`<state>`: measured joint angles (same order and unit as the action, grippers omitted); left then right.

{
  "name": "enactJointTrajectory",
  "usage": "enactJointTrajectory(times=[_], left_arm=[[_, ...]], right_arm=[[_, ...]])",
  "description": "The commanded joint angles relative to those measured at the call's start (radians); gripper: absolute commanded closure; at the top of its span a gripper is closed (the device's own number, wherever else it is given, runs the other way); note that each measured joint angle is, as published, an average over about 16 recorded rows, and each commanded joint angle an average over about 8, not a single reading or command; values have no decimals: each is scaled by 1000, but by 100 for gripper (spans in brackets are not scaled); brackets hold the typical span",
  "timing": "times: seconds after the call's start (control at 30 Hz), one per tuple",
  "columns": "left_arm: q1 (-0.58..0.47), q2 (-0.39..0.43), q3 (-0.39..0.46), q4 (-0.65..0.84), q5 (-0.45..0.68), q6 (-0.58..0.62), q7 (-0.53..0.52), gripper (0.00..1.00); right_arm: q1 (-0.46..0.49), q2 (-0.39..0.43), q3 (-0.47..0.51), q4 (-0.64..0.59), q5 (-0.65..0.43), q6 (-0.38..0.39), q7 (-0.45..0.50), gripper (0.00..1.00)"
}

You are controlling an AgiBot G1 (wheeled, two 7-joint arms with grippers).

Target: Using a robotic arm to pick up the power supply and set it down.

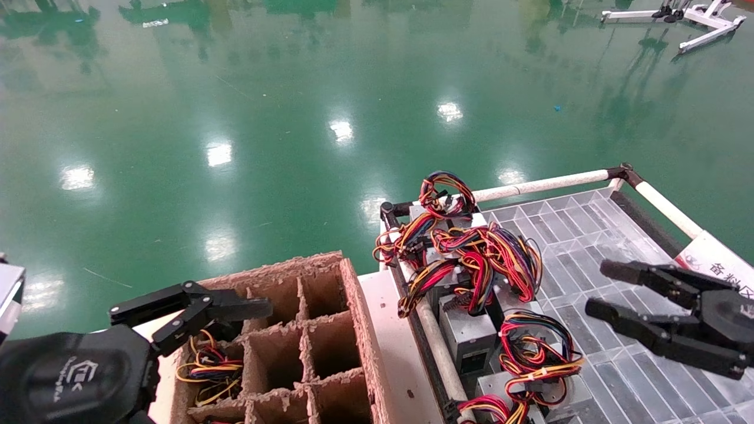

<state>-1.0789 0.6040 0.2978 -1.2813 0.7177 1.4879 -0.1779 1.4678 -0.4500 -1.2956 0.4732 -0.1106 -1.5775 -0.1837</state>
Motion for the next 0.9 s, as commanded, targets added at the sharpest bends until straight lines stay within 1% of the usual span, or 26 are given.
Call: enactJointTrajectory(times=[0.03, 0.9], left_arm=[[0, 0, 0, 0, 0, 0, 0, 0], [-1, 0, 1, 1, -1, 0, 1, 0]], right_arm=[[-2, 0, 6, 6, 2, 0, 2, 0], [-174, -71, 450, 360, -272, 36, 164, 0]])
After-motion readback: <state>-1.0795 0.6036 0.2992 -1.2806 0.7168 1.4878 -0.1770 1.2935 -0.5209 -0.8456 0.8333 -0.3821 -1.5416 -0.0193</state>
